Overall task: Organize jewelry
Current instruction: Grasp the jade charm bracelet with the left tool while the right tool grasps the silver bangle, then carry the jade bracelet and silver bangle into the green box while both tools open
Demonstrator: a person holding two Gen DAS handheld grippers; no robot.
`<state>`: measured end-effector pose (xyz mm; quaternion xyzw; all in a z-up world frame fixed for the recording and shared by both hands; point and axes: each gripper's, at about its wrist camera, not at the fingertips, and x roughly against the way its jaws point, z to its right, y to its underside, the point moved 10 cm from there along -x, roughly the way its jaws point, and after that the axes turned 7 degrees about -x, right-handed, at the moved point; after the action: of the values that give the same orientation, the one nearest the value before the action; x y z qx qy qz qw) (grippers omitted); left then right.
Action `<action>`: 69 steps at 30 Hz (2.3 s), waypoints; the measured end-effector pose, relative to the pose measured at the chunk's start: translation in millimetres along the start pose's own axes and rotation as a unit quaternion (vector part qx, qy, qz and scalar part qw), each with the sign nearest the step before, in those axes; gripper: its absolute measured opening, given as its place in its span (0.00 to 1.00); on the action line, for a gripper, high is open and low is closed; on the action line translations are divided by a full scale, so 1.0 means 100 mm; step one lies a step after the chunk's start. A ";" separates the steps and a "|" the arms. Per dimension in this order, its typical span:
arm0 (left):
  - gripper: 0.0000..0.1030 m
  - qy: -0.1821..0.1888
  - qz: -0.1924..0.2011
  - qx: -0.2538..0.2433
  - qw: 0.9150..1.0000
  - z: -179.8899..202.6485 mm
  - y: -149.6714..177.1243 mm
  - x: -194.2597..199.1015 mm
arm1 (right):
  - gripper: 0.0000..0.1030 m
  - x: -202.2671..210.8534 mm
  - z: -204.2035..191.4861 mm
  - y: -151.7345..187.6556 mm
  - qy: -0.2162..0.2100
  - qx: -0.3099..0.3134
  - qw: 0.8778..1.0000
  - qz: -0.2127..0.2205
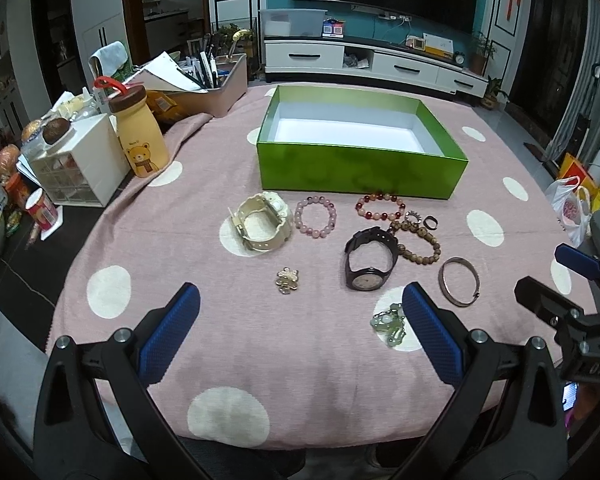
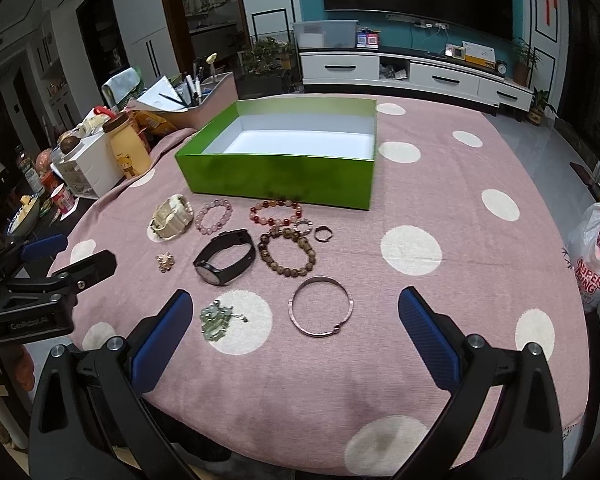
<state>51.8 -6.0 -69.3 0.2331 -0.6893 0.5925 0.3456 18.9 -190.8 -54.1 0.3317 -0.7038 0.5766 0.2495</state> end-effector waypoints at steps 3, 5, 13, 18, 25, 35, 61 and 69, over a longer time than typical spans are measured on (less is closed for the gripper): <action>0.98 0.009 0.000 -0.001 1.000 0.02 0.05 -0.04 | 0.99 -0.01 0.12 0.00 0.003 -0.011 1.000 0.001; 0.98 0.018 0.000 -0.002 1.000 0.06 0.07 -0.08 | 0.99 -0.04 0.21 0.02 0.007 -0.018 1.000 0.001; 0.96 0.053 -0.020 -0.041 0.998 0.37 0.28 -0.33 | 0.91 -0.24 0.43 0.21 0.011 -0.029 0.999 -0.020; 0.83 0.082 -0.025 -0.066 0.994 0.62 0.37 -0.45 | 0.76 -0.40 0.44 0.33 -0.001 -0.021 0.999 -0.039; 0.70 0.105 -0.037 -0.079 0.991 0.78 0.44 -0.64 | 0.56 -0.54 0.33 0.42 -0.024 0.000 0.998 -0.050; 0.40 0.113 -0.048 -0.103 0.987 0.89 0.50 -0.84 | 0.34 -0.73 0.02 0.49 -0.055 0.070 0.994 -0.059; 0.05 0.158 -0.011 -0.091 0.983 0.92 0.30 -0.71 | 0.03 -0.64 -0.08 0.19 -0.082 0.082 0.993 -0.016; 0.05 0.163 -0.004 -0.072 0.984 0.83 0.21 -0.63 | 0.03 -0.51 -0.09 0.05 -0.086 0.077 0.993 0.004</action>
<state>60.7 -88.2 -135.7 0.1108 -0.6640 0.5698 0.4714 48.8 -172.5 -93.0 0.3952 -0.6776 0.5993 0.1598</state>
